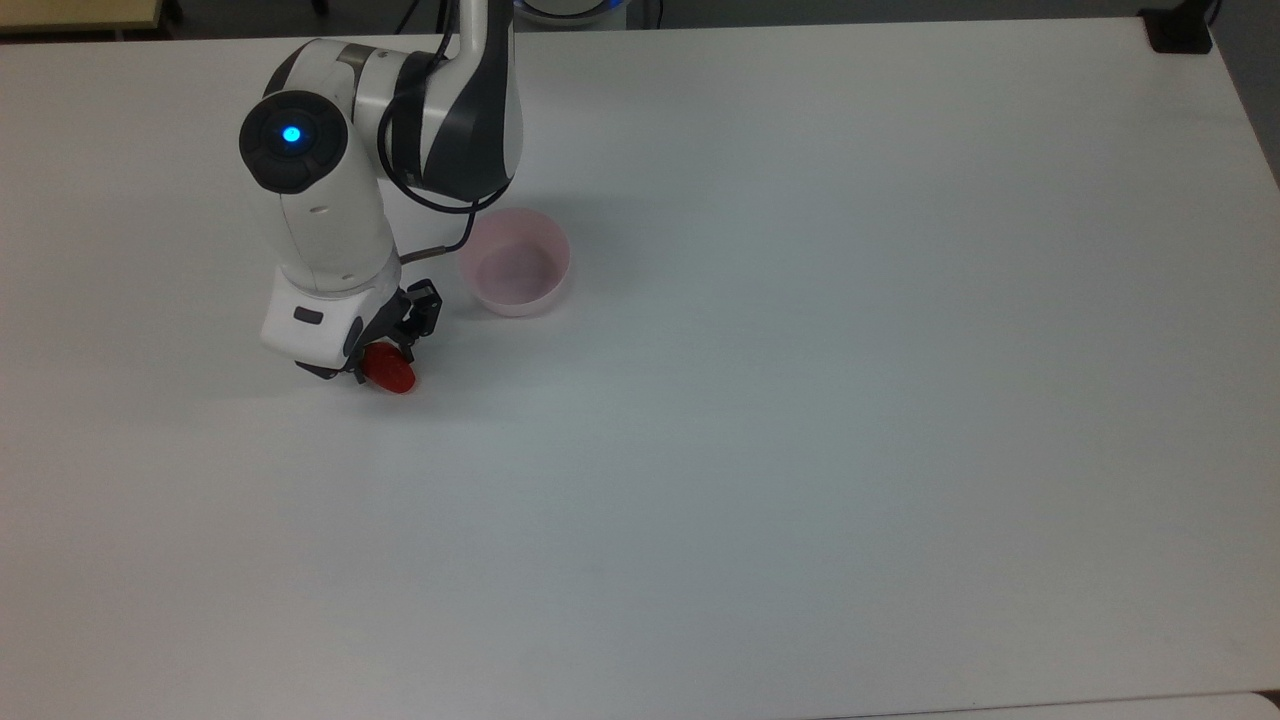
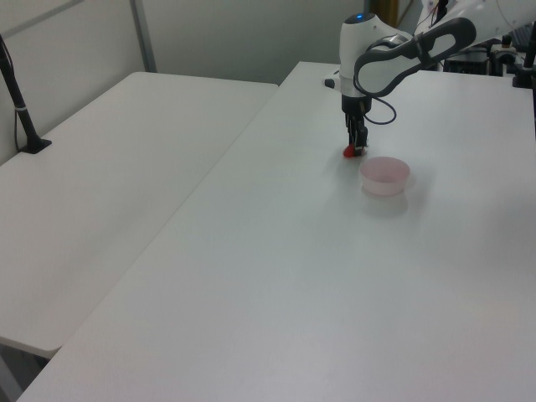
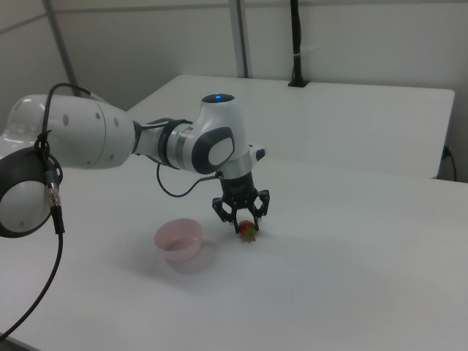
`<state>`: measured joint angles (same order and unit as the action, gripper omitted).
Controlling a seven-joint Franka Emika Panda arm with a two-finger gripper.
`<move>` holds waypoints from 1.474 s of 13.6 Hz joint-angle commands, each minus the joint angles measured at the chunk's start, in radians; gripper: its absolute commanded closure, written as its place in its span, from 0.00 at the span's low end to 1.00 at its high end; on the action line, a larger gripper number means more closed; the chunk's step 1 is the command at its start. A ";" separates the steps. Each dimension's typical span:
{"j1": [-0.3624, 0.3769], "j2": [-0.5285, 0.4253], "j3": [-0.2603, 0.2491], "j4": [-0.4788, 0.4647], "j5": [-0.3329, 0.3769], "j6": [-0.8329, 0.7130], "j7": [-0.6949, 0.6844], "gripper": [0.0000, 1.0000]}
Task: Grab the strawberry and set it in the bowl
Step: 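Lift the strawberry and carry it over the pink bowl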
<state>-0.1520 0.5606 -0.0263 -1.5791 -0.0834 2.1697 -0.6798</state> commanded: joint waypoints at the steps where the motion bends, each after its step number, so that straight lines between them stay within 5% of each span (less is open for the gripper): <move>1: 0.006 -0.007 -0.006 0.007 -0.013 -0.049 -0.023 0.70; 12: 0.014 -0.175 -0.004 0.007 -0.004 -0.347 -0.014 0.68; 20: 0.169 -0.195 -0.004 -0.053 -0.006 -0.418 0.279 0.68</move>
<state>-0.0203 0.3874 -0.0220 -1.5805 -0.0866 1.7623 -0.4815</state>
